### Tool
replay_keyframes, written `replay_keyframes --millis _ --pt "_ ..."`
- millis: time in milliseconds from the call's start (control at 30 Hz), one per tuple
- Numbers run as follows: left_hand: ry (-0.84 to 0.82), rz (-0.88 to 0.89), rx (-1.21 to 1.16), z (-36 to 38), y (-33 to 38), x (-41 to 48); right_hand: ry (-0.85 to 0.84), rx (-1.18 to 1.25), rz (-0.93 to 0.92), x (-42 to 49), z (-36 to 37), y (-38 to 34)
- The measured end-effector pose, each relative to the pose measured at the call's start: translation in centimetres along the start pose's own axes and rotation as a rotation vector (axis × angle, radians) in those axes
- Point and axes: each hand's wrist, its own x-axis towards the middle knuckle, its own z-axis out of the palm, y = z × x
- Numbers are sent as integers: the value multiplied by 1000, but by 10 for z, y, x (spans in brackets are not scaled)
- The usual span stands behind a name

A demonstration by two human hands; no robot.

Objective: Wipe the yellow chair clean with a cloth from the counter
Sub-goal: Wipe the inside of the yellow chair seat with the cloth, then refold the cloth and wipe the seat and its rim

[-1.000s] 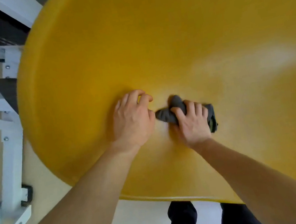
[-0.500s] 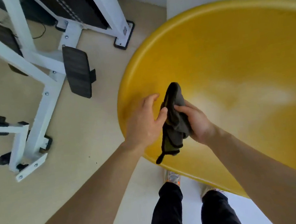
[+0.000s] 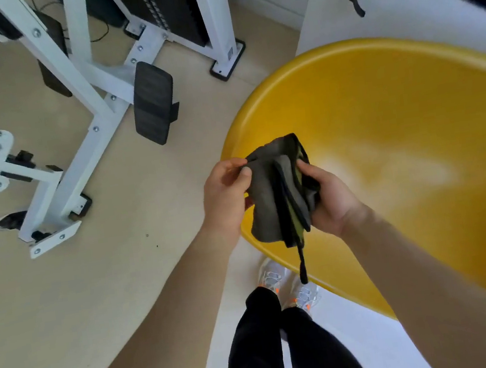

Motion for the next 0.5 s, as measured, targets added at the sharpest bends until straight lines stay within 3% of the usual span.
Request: replay_keyframes --millis 100,233,500 --pt "-33 -159 -216 -8 6 -4 -10 107 -12 -8 -7 -2" --pt "48 -131 -2 11 0 -21 -4 32 -44 -25 -8 -10" --pt "-63 -183 211 11 -5 -43 51 38 -116 -48 -12 -23"
